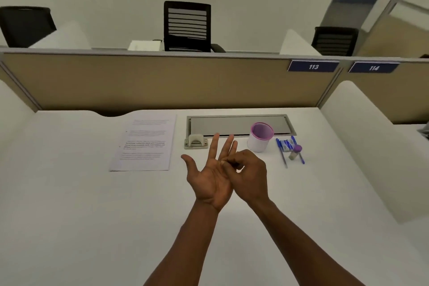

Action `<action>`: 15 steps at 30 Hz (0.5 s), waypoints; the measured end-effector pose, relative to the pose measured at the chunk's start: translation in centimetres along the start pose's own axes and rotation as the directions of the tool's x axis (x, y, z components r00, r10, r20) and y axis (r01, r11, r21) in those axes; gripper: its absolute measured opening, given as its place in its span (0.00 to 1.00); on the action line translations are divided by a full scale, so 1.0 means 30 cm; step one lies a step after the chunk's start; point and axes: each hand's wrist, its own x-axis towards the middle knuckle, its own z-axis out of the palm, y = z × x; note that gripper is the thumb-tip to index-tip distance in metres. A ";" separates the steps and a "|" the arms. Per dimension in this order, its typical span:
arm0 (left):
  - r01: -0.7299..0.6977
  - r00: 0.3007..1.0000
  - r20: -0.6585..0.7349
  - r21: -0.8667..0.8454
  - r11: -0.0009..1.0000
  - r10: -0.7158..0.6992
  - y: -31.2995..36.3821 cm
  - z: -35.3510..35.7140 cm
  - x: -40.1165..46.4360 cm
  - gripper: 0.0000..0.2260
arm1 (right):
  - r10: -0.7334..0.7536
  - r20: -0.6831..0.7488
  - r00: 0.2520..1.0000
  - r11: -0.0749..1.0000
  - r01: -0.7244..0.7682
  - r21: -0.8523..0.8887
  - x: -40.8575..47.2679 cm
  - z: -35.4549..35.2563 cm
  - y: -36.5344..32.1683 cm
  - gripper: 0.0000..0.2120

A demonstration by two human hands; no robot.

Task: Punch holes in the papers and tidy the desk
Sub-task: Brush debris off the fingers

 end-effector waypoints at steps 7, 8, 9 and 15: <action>0.002 0.994 -0.110 0.134 0.991 0.013 -0.082 -0.002 0.134 0.42 | -0.044 -0.026 0.999 0.997 0.043 -0.064 0.084 -0.026 0.104 0.04; 0.012 0.993 -0.121 0.164 0.986 0.008 -0.097 -0.002 0.156 0.41 | -0.066 -0.025 0.998 0.993 0.063 -0.103 0.095 -0.033 0.121 0.05; 0.020 0.992 -0.129 0.195 0.981 0.005 -0.111 -0.003 0.178 0.41 | -0.078 -0.016 0.997 0.988 0.075 -0.134 0.106 -0.041 0.141 0.06; 0.091 0.990 -0.133 0.354 0.931 -0.046 -0.177 0.019 0.356 0.39 | 0.094 0.113 0.989 0.994 -0.087 -0.065 0.246 -0.101 0.276 0.05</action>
